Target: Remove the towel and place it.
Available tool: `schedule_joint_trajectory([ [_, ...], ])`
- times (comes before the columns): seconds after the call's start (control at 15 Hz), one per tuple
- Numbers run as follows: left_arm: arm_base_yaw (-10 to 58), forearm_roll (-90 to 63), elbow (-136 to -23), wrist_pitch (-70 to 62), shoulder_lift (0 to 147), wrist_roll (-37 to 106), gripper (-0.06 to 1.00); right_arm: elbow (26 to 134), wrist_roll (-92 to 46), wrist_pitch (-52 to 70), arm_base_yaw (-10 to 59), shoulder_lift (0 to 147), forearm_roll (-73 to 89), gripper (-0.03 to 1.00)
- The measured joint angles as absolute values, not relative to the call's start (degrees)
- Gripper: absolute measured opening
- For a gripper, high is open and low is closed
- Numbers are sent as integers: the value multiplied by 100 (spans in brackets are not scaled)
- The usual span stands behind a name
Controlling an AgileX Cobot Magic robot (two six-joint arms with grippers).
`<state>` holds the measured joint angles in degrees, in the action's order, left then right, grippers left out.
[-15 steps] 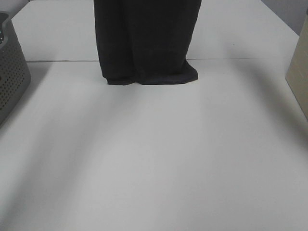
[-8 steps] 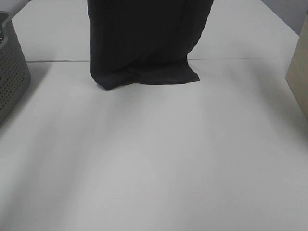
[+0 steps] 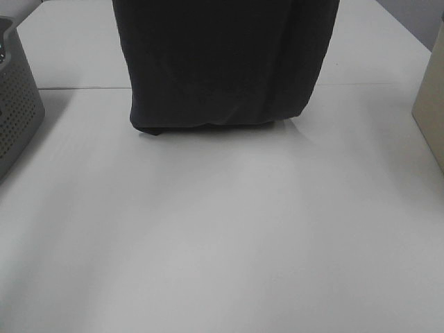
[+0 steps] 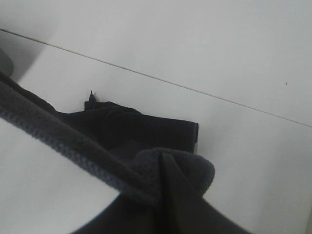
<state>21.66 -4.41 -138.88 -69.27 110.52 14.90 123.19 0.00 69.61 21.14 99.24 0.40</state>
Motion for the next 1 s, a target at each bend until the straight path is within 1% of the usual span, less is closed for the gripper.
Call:
schedule_joint_trajectory([
  [0.2,2166,-567,-12691,-6927,10371,1243,0,12187,-69,6973,2114,9609,447,1],
  [0.33,2183,-688,-11826,-6927,9677,1255,0,11625,-69,6973,2114,9196,733,1],
  [0.4,2217,-688,-11637,-6927,9545,1278,0,11476,-69,6973,2114,9099,779,1],
  [0.47,2263,-688,-11345,-6927,9288,1335,0,11133,-69,6973,2120,8846,837,1],
  [0.53,2338,-521,-10754,-6921,8806,1404,0,10325,-69,6973,2120,8365,905,1],
  [0.73,2343,-556,-9689,-6881,8084,1427,0,9173,-46,6927,2137,7718,1134,1],
  [0.93,2343,-1066,-8537,-6870,7374,1541,0,8296,86,6881,2137,7019,1438,1],
  [1.0,2343,-1140,-8354,-6864,7259,1564,0,8165,92,6881,2137,6887,1513,1],
])
